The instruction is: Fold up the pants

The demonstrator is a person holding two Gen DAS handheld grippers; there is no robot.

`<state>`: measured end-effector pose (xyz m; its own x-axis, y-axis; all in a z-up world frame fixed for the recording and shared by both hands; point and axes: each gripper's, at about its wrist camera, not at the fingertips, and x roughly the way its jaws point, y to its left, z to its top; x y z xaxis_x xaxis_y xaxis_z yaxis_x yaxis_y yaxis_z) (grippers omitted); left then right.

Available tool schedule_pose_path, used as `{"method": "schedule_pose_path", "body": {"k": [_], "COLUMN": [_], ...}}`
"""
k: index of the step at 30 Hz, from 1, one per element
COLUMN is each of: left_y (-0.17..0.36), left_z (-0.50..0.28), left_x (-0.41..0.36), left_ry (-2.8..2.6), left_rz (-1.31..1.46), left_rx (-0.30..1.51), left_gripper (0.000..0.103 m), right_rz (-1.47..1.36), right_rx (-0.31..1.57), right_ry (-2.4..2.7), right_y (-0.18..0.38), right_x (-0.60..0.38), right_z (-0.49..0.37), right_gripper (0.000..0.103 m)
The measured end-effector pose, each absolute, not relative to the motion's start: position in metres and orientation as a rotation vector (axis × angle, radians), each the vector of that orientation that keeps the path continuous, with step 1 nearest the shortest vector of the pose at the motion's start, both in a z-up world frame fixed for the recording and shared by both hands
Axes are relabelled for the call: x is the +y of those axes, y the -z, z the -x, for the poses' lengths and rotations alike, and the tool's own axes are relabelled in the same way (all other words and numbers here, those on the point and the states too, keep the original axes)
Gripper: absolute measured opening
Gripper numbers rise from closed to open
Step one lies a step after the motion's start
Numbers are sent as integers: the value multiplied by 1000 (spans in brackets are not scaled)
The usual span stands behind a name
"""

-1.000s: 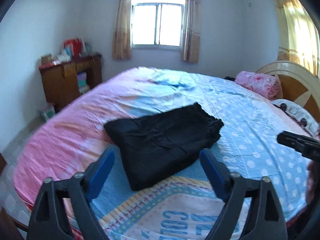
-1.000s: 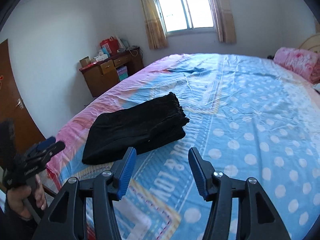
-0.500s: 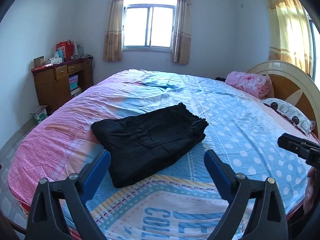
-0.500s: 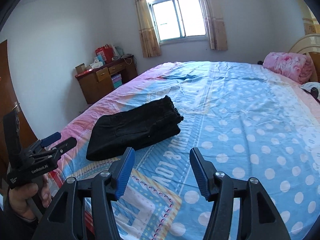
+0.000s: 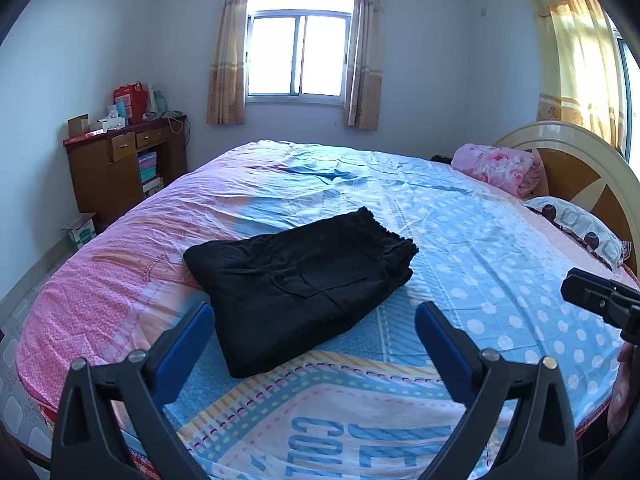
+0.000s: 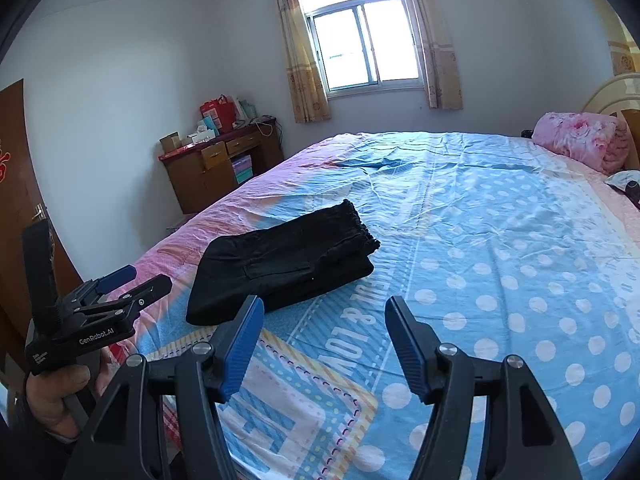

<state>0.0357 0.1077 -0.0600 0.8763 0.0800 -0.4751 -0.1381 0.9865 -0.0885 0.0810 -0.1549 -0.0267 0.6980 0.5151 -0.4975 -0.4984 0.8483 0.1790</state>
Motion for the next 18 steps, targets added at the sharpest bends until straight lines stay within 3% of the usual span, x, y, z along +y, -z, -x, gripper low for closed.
{"method": "schedule_pose_path", "body": {"k": [18], "left_y": [36], "left_z": [-25], "left_x": [103], "left_ry": [-146], "left_rz": [90], "left_rx": [449], "left_gripper": [103], "right_rz": [-10], "right_rx": [511], "right_ry": [-564], "right_y": [10], "right_x": [-156], "right_z": [-63], "right_gripper": [65]}}
